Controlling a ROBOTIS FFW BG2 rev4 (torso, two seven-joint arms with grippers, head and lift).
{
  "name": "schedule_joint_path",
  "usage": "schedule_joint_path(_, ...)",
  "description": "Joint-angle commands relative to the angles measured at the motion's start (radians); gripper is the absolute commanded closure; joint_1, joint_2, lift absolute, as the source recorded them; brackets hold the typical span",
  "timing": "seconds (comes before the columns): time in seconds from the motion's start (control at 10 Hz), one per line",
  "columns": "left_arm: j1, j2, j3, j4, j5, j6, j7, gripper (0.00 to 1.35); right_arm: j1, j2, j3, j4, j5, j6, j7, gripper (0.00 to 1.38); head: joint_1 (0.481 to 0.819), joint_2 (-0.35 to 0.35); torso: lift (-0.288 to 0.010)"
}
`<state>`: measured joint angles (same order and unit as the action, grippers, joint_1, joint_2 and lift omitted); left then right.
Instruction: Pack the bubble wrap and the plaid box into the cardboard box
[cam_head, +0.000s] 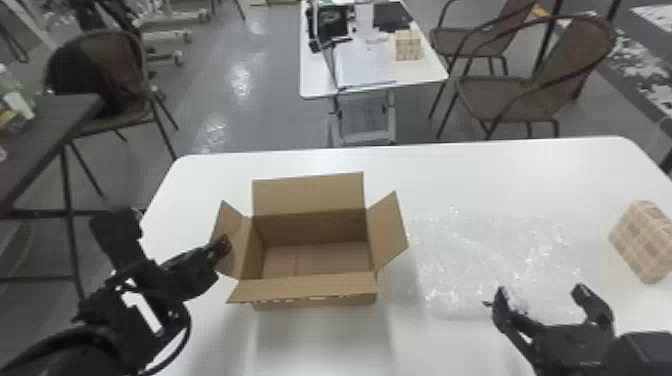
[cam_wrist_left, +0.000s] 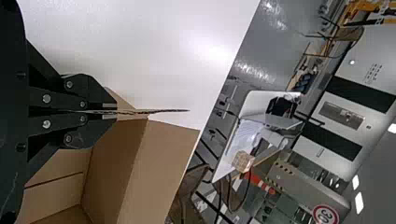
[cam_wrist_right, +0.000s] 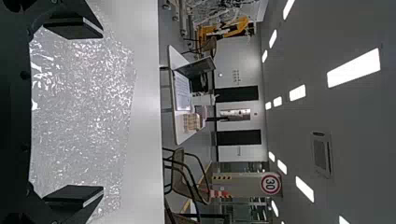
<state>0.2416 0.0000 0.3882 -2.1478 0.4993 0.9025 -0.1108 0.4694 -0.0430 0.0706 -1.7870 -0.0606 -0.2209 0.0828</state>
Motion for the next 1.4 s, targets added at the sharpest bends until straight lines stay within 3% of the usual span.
schedule_joint_path(0.0, 0.039, -0.003, -0.009, -0.017, 0.016, -0.065, 0.046, 1.21, 0.002, 0.000, 0.000, 0.000, -0.001, 0.000, 0.000, 0.12, 0.695, 0.155, -0.102)
schedule_joint_path(0.2, 0.097, -0.003, -0.062, -0.046, 0.087, -0.134, 0.204, 1.21, 0.002, -0.003, 0.000, -0.002, -0.004, 0.000, 0.000, 0.12, 0.695, 0.172, -0.102)
schedule_joint_path(0.4, 0.183, -0.003, -0.169, -0.050, 0.116, -0.376, 0.365, 1.21, 0.003, -0.006, 0.002, -0.002, -0.007, 0.000, 0.000, 0.12, 0.695, 0.174, -0.102)
schedule_joint_path(0.7, 0.239, -0.003, -0.281, -0.030, 0.131, -0.617, 0.507, 1.21, 0.002, -0.006, 0.002, -0.002, -0.010, 0.003, 0.000, 0.12, 0.695, 0.170, -0.102)
schedule_joint_path(1.0, 0.263, -0.003, -0.324, -0.029, 0.159, -0.685, 0.599, 1.21, 0.003, -0.008, 0.002, -0.008, -0.015, 0.017, 0.000, 0.12, 0.695, 0.164, -0.102)
schedule_joint_path(1.3, 0.269, -0.003, -0.333, -0.021, 0.157, -0.729, 0.614, 1.21, -0.008, -0.008, 0.002, -0.066, -0.013, 0.109, -0.006, 0.12, 0.695, 0.169, -0.102)
